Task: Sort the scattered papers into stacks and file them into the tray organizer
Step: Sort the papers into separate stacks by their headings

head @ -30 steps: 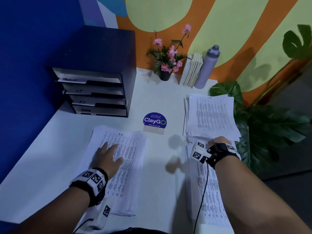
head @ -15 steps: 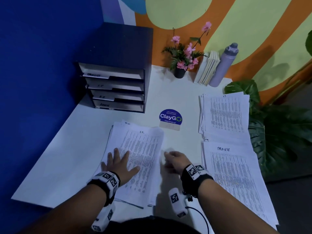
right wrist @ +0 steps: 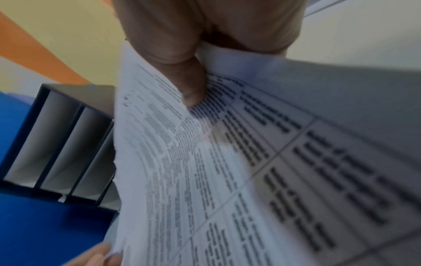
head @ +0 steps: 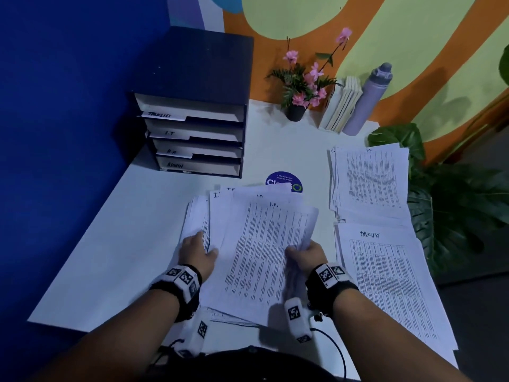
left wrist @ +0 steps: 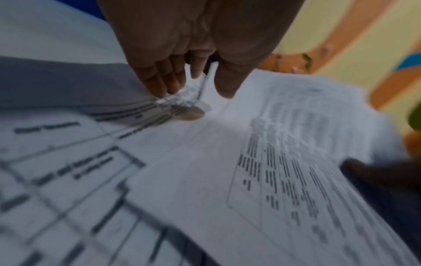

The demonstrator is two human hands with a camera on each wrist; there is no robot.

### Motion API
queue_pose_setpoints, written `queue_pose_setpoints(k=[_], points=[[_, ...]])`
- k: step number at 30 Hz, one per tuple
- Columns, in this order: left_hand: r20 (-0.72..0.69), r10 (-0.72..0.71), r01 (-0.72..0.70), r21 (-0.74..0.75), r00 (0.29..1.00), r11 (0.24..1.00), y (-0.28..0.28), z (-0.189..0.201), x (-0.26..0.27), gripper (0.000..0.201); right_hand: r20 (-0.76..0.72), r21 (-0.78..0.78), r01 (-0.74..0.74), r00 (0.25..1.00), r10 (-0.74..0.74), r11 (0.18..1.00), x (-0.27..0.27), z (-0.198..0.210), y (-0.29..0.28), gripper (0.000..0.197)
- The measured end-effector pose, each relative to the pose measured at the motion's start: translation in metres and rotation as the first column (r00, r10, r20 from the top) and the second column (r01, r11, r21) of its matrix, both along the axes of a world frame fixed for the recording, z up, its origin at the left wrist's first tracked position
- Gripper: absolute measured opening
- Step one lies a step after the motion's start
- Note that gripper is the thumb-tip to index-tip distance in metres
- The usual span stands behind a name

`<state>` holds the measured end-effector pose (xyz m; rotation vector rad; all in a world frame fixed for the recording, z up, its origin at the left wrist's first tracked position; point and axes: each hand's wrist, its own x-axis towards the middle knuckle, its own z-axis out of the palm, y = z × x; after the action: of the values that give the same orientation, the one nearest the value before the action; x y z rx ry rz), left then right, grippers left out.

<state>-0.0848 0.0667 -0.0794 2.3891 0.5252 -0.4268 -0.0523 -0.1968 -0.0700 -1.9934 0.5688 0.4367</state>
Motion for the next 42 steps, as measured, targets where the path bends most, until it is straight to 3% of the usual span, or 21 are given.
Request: queue_pose_setpoints(k=[2, 4, 7, 13, 17, 21, 25, 28, 31, 34, 38, 40, 42], points=[[-0.025, 0.052, -0.054, -0.091, 0.998, 0.994, 0.009, 0.001, 0.005, 0.065, 0.022, 0.045, 0.015, 1.0, -0.016, 0.999, 0.001, 0.004, -0.006, 0.016], [-0.014, 0.056, -0.057, -0.291, 0.998, 0.955, 0.011, 0.007, 0.006, 0.052, 0.03, 0.081, 0.039, 0.999, -0.041, 0.996, 0.003, 0.004, -0.011, 0.021], [-0.016, 0.074, -0.072, -0.482, 0.997, 0.873, 0.011, 0.017, 0.005, 0.034, 0.045, 0.143, 0.058, 0.997, -0.065, 0.988, 0.007, 0.004, -0.009, 0.006], [0.09, 0.201, -0.161, -0.33, 0.975, 0.93, 0.015, 0.022, 0.007, 0.033, 0.052, 0.078, 0.056, 0.997, -0.06, 0.995, 0.014, -0.001, -0.015, 0.013], [0.095, 0.262, -0.213, -0.354, 0.96, 0.911, 0.02, 0.022, 0.008, 0.032, 0.043, 0.076, 0.043, 0.998, -0.046, 0.996, 0.012, 0.004, -0.017, 0.017], [0.103, 0.28, -0.227, -0.361, 0.954, 0.904, 0.019, 0.022, 0.009, 0.03, 0.113, 0.074, 0.03, 0.993, -0.038, 0.997, 0.013, 0.007, -0.013, 0.007], [0.102, 0.283, -0.226, -0.376, 0.954, 0.899, 0.02, 0.021, 0.009, 0.027, 0.14, 0.16, -0.008, 0.99, -0.014, 0.987, 0.012, 0.009, -0.014, 0.029], [0.093, 0.302, -0.242, -0.399, 0.949, 0.884, 0.021, 0.021, 0.008, 0.026, 0.162, 0.171, -0.044, 0.987, 0.016, 0.984, 0.012, 0.009, -0.016, 0.016], [0.097, 0.308, -0.246, -0.402, 0.947, 0.882, 0.023, 0.019, 0.009, 0.026, 0.135, 0.29, 0.019, 0.989, -0.06, 0.957, 0.012, 0.006, -0.016, 0.038], [0.103, 0.32, -0.25, -0.42, 0.942, 0.873, 0.023, 0.02, 0.009, 0.028, 0.139, 0.417, 0.039, 0.985, -0.106, 0.908, 0.011, 0.006, -0.015, 0.046], [0.09, 0.313, -0.239, -0.465, 0.945, 0.852, 0.023, 0.018, 0.011, 0.028, 0.161, 0.458, 0.052, 0.977, -0.141, 0.887, 0.013, 0.004, -0.014, 0.06], [0.071, 0.286, -0.21, -0.517, 0.955, 0.829, 0.019, 0.016, 0.012, 0.028, 0.154, 0.473, 0.067, 0.976, -0.157, 0.878, 0.014, 0.006, -0.012, 0.046], [0.03, 0.273, -0.205, -0.58, 0.962, 0.788, 0.013, 0.015, 0.014, 0.026, 0.159, 0.481, 0.053, 0.976, -0.147, 0.875, 0.013, 0.013, -0.008, 0.018]])
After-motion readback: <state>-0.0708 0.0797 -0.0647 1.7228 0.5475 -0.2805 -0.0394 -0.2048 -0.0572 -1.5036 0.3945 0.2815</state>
